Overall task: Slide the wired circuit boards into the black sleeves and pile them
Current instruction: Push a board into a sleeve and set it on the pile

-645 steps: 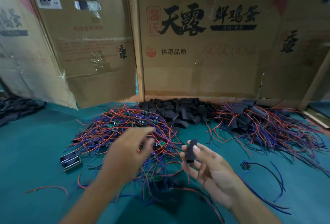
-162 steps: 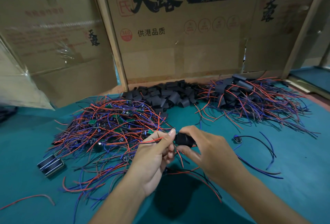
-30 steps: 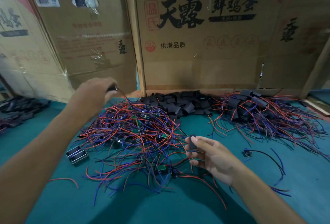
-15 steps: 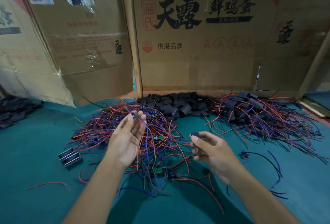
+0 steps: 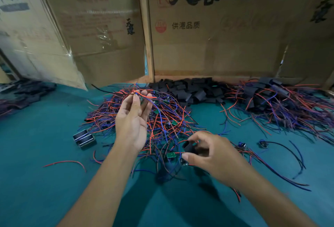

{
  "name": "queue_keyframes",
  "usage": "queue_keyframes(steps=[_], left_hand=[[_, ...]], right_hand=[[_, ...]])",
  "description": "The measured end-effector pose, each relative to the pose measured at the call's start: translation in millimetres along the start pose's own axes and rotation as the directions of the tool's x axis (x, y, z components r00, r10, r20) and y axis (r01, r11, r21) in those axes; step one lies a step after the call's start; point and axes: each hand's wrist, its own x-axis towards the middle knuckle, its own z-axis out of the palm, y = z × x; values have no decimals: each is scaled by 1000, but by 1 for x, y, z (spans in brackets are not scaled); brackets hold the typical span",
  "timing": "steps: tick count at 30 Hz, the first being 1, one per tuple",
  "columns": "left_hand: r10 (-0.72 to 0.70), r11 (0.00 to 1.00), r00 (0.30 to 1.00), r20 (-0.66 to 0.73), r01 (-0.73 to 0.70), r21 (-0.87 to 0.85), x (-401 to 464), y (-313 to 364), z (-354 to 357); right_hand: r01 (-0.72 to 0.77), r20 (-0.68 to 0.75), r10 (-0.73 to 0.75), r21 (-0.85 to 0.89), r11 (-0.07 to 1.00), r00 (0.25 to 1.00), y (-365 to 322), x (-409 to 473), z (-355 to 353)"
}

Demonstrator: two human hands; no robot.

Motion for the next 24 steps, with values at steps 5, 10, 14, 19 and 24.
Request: queue_keyframes(steps=[5,10,14,19,24], left_hand=[[-9,999,999,37,11,-50,-1,0,0],[40,999,997,70,-39,-26,-4,-1,4],[80,997,992,94,-81,3,-8,-2,6],[108,994,990,91,-111,19,-12,-5,11],[100,995,991,91,-99,-12,-15,-6,13]], right_hand=[[-68,-24,74,186,980,997,-8,-4,22],[-18,-268,51,122,992,962,-20,-13,42],[-15,-316,59,139,990,947,-27,-16,46],[-124,-282,182,210,970,942,-28,-15,48],[-162,-271,254,322,933,928,-25,-12,47]])
